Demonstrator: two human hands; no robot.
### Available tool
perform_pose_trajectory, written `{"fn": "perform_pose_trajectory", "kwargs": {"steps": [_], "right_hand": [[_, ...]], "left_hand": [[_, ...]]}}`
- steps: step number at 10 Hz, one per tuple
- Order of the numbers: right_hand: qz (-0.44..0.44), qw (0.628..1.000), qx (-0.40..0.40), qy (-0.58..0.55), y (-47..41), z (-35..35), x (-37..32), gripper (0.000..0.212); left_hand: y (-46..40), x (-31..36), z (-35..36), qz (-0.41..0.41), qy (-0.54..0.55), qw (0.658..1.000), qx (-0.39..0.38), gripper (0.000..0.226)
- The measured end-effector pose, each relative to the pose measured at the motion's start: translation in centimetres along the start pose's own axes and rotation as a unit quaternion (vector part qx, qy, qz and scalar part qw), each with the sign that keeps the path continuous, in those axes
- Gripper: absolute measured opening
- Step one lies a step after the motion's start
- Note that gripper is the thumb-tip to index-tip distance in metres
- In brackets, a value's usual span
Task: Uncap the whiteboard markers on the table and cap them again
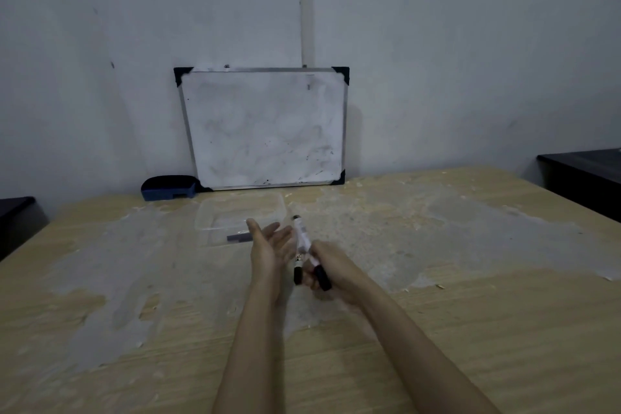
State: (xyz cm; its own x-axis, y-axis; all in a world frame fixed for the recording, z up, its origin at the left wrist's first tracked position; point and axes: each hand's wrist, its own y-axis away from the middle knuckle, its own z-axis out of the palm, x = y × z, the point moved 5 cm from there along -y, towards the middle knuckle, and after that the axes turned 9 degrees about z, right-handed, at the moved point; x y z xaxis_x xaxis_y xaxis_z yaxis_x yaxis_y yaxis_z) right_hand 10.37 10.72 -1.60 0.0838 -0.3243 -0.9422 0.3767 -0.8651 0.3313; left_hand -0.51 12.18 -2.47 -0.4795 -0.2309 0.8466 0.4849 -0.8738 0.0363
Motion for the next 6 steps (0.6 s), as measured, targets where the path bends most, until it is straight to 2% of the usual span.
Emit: {"fn": "perform_pose_trajectory", "kwargs": {"steps": [1, 2, 3, 4, 5, 6], "right_hand": [[0.012, 0.992, 0.101, 0.070, -0.6, -2.1, -1.0, 0.017], [0.006, 0.928, 0.175, 0.329, -1.4, -2.6, -1.5, 0.034], [-0.046, 0.824, 0.211, 0.524, -2.6, -1.3, -2.1, 0.044], [-0.063, 0.802, 0.223, 0.551, -3.0, -0.2, -2.6, 0.042], [-0.066, 0.811, 0.234, 0.532, -2.7, -0.2, -2.6, 0.045], [-0.038, 0.834, 0.247, 0.493, -2.0, -1.3, -2.6, 0.043]], "left_hand": [[0.4, 1.0, -2.1, 0.133, -0.133, 0.978, 0.092, 0.054], [0.7, 1.1, -2.5, 0.190, -0.297, 0.931, 0.090, 0.035], [0.7, 0.0, -1.3, 0.200, -0.439, 0.876, -0.007, 0.027], [0.9, 0.2, -0.5, 0.240, -0.513, 0.822, -0.060, 0.027], [1.2, 0.6, -0.1, 0.262, -0.521, 0.810, -0.065, 0.030], [1.6, 1.1, -0.3, 0.273, -0.525, 0.806, -0.030, 0.031]]}}
